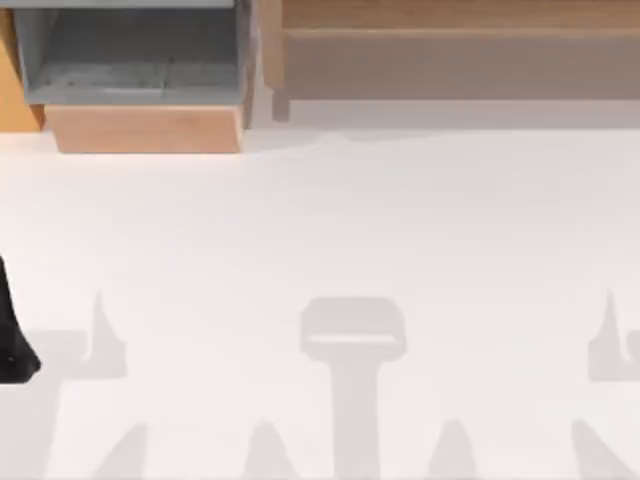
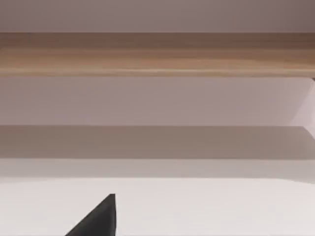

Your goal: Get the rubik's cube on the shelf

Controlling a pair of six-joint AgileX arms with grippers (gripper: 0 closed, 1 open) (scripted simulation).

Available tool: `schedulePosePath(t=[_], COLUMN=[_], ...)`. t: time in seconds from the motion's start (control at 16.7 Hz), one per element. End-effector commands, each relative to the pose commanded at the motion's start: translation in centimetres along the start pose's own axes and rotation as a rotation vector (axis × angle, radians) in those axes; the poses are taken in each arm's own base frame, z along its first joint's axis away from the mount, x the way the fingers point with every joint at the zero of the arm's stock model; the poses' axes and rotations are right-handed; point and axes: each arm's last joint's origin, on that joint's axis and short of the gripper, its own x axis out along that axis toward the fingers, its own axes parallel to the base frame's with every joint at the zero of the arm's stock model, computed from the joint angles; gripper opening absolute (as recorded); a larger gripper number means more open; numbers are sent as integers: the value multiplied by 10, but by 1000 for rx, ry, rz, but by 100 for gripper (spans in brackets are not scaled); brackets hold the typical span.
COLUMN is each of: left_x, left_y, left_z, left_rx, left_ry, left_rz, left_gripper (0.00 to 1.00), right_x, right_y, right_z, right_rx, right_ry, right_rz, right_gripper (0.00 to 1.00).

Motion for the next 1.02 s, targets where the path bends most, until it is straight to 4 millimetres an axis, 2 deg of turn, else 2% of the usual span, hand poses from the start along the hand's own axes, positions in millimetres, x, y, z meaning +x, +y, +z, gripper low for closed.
schedulePosePath(t=[0.3,0.6,0.78,1.02], left_x=[2,22,50,108], left_y=[1,8,17,39], left_z=[7,38,61,82], left_rx=[42,235,402,660], left_ry=[7,31,44,48], left_rz=[6,15,14,7], left_gripper=[100,100,100,100], right_x=[0,0,0,0], right_y=[0,0,0,0], right_z=[0,0,0,0], right_rx=[0,0,0,0], right_ry=[0,0,0,0], right_rz=[0,0,0,0], right_gripper=[100,100,100,100])
